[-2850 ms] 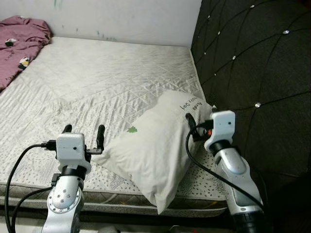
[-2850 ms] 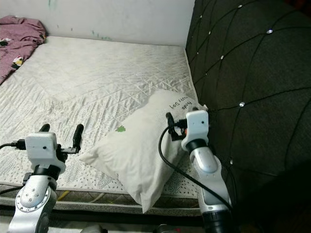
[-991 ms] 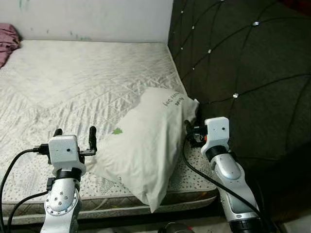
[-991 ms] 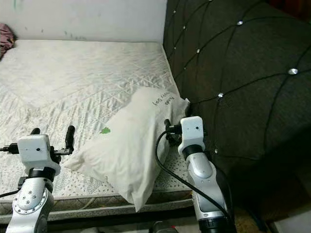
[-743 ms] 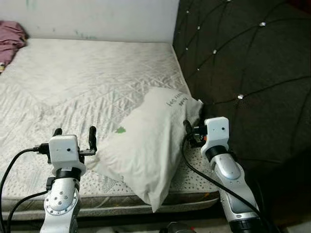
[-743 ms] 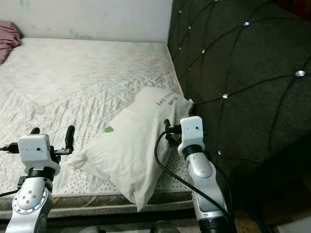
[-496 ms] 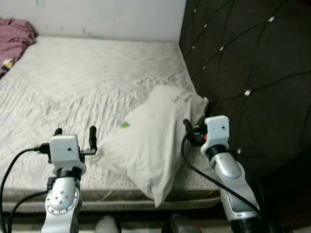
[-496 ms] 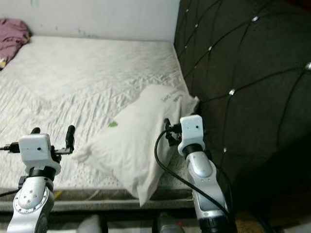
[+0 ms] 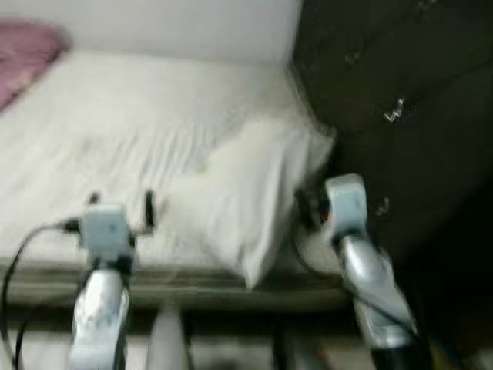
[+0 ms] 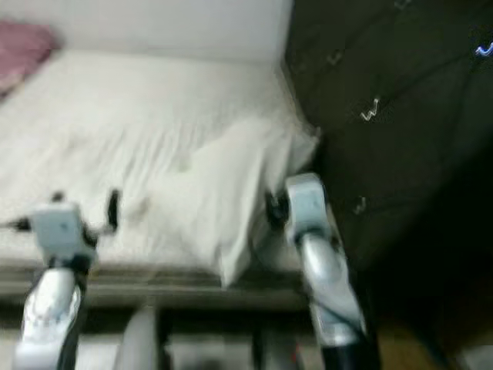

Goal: Clean up the room

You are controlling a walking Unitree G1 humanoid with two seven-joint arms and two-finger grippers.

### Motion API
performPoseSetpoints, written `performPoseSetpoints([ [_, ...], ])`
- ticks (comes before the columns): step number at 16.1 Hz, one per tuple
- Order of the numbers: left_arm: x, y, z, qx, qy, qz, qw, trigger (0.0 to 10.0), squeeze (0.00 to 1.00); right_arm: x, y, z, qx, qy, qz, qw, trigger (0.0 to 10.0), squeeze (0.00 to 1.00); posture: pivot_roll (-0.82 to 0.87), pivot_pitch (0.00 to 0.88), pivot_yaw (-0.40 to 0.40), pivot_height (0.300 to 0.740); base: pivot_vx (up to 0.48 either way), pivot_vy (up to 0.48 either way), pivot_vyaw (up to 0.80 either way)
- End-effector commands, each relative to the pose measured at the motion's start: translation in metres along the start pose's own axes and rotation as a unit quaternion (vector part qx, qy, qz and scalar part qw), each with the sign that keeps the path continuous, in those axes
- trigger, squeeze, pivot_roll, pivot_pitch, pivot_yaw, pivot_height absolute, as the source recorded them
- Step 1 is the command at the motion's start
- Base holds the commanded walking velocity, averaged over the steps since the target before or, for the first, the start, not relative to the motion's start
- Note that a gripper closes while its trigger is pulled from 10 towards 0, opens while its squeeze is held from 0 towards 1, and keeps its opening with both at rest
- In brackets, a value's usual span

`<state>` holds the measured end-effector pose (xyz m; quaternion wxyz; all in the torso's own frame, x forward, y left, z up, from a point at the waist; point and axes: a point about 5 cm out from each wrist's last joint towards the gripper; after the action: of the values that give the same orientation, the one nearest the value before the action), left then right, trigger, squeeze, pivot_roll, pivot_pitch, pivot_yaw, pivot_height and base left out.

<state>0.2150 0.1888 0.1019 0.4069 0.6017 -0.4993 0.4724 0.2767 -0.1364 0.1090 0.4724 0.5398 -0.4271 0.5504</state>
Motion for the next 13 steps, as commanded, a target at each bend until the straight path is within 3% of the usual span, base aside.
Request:
performPoseSetpoints([
  [1, 0.008, -0.004, 0.0, -0.002, -0.001, 0.015, 1.0, 10.0, 0.0, 0.0, 0.001, -0.003, 0.004, -0.001, -0.001, 1.0, 10.0, 0.0, -0.02, 0.0, -0.06, 0.651, 0.0, 0.0, 0.0],
  [2, 0.013, -0.006, 0.0, 0.004, 0.017, 0.015, 1.0, 10.0, 0.0, 0.001, 0.0, -0.001, 0.005, 0.0, -0.002, 1.0, 10.0, 0.0, -0.02, 0.0, -0.068, 0.651, 0.0, 0.0, 0.0],
  [5, 0.021, -0.009, 0.001, -0.003, 0.015, 0.036, 0.999, 10.0, 0.0, 0.002, -0.001, -0.002, 0.012, 0.005, -0.005, 1.0, 10.0, 0.0, -0.03, 0.013, -0.073, 0.651, 0.0, 0.0, 0.0],
  [13, 0.019, -0.007, 0.0, -0.008, 0.016, 0.03, 0.999, 10.0, 0.0, 0.009, -0.004, -0.005, 0.033, -0.016, 0.002, 0.999, 10.0, 0.0, -0.03, 0.029, -0.067, 0.651, 0.323, 0.0, 0.0],
])
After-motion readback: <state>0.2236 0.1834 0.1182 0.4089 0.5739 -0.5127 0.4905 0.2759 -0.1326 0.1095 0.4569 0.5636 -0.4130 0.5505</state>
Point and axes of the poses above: a point about 5 cm out from each wrist's last joint towards the gripper, its own y axis pointing back from the gripper into the wrist, its own x axis along the axis of the wrist's last joint, z = x × y, and after that the axes turned 5 degrees about -y, right-handed
